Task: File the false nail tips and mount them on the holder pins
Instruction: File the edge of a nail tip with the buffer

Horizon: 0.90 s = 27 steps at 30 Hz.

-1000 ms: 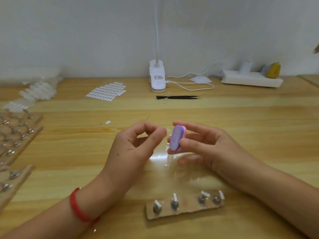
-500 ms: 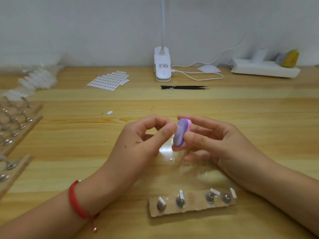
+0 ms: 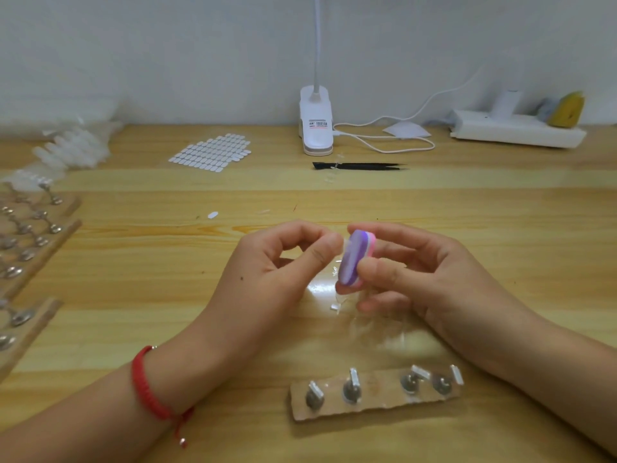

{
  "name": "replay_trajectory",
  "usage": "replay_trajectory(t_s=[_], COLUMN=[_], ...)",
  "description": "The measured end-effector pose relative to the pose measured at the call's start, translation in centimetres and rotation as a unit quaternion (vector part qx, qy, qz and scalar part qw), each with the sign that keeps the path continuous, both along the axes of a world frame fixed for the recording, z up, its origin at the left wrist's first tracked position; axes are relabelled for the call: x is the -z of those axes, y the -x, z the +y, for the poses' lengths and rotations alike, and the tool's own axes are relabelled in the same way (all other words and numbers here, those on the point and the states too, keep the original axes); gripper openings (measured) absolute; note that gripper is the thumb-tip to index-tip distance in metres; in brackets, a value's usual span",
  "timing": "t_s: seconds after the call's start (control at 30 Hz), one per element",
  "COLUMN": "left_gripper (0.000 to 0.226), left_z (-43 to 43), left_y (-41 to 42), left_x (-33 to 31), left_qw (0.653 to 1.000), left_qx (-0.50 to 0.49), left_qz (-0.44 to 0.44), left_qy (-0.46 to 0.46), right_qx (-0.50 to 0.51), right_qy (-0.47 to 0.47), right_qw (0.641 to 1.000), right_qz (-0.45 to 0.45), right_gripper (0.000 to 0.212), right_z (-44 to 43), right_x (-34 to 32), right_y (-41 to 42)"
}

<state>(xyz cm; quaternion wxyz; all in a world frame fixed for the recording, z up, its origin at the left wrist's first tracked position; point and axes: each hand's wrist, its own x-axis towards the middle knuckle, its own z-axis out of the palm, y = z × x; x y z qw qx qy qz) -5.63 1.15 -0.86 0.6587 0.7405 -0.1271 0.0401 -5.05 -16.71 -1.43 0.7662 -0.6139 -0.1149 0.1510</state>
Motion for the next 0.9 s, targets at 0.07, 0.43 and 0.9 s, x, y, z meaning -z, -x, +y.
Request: replay_trajectory(t_s=[0.07, 0.43, 0.9], left_gripper=[0.016, 0.019, 0.022], left_z=[-0.01, 0.23, 0.32], left_y=[0.04, -0.09, -0.16], left_x=[-0.01, 0.04, 0.09], left_qw=[1.000, 1.000, 1.000], left_qx=[0.011, 0.016, -0.010], left_qz=[0.004, 0.015, 0.010], left_qy=[0.000, 0.002, 0.012], right_qx=[0.025, 0.022, 0.001], right_qy=[-0.013, 0.005, -0.016], right_qw=[1.000, 1.000, 1.000], right_qz=[0.009, -0.009, 0.005], right_gripper=[0.039, 0.045, 0.033], right_z=[-0.02, 0.15, -0.14], right_x=[-0.01, 0.13, 0.22], right_y=[-0.02, 0.06, -0.27])
